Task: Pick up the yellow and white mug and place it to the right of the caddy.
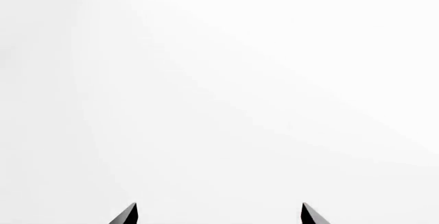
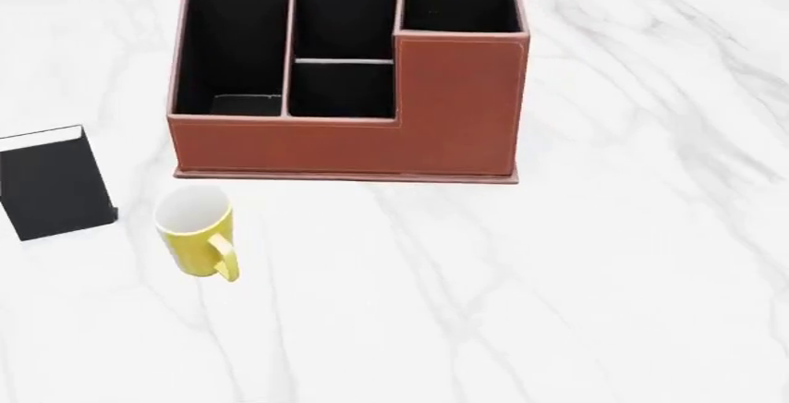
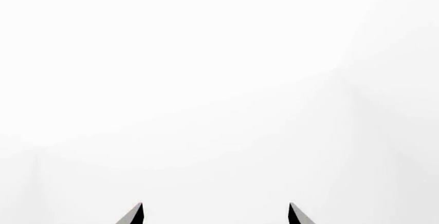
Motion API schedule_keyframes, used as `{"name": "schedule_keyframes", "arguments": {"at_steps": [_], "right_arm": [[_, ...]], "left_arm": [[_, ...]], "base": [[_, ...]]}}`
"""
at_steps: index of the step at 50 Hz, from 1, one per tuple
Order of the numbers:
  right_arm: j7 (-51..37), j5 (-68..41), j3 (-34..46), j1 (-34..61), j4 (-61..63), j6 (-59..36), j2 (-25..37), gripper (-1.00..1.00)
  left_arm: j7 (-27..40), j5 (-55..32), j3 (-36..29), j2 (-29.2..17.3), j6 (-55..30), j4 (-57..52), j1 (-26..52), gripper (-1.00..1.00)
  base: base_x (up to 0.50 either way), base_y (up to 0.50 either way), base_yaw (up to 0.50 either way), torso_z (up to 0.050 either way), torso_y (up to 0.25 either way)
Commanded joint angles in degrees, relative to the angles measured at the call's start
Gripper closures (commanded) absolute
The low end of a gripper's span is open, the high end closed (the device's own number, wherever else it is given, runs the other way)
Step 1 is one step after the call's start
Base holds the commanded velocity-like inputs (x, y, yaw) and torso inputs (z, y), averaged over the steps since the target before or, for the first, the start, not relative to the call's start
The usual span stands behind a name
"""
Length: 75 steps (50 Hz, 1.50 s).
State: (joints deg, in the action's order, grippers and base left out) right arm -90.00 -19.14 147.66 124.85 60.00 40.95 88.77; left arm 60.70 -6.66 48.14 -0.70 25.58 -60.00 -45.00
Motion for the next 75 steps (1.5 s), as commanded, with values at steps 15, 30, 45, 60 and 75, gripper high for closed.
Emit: {"name": "schedule_keyframes", "arguments": {"at_steps": [15,30,45,60,75], "right_arm": [[0.01,0.08,-20.68,-20.13,0.00,-4.48,-5.85,-1.00],[0.02,0.40,-19.02,-18.61,0.00,-4.34,-6.13,-1.00],[0.01,0.55,-19.19,-18.85,0.00,-4.74,-6.38,-1.00],[0.02,0.82,-14.95,-14.36,0.00,-3.88,-5.37,-1.00],[0.01,1.01,-13.99,-13.52,0.00,-4.22,-5.80,-1.00]], "left_arm": [[-3.52,-0.66,-0.56,0.69,0.42,0.00,0.00,-1.00],[-3.43,-0.72,-0.42,0.69,0.40,0.00,0.00,-1.00],[-3.52,-0.38,-0.89,0.69,0.35,0.00,0.00,-1.00],[-3.69,-0.36,-1.05,0.69,0.37,0.00,0.00,-1.00],[-3.53,0.10,-1.50,0.69,0.36,0.00,0.00,-1.00]], "base": [[0.01,0.00,0.00,0.000,0.000],[0.26,-0.05,0.00,0.000,0.000],[0.27,-0.05,0.00,0.000,0.000],[0.25,0.00,0.00,0.000,0.001],[0.50,0.00,0.00,0.000,0.001]]}}
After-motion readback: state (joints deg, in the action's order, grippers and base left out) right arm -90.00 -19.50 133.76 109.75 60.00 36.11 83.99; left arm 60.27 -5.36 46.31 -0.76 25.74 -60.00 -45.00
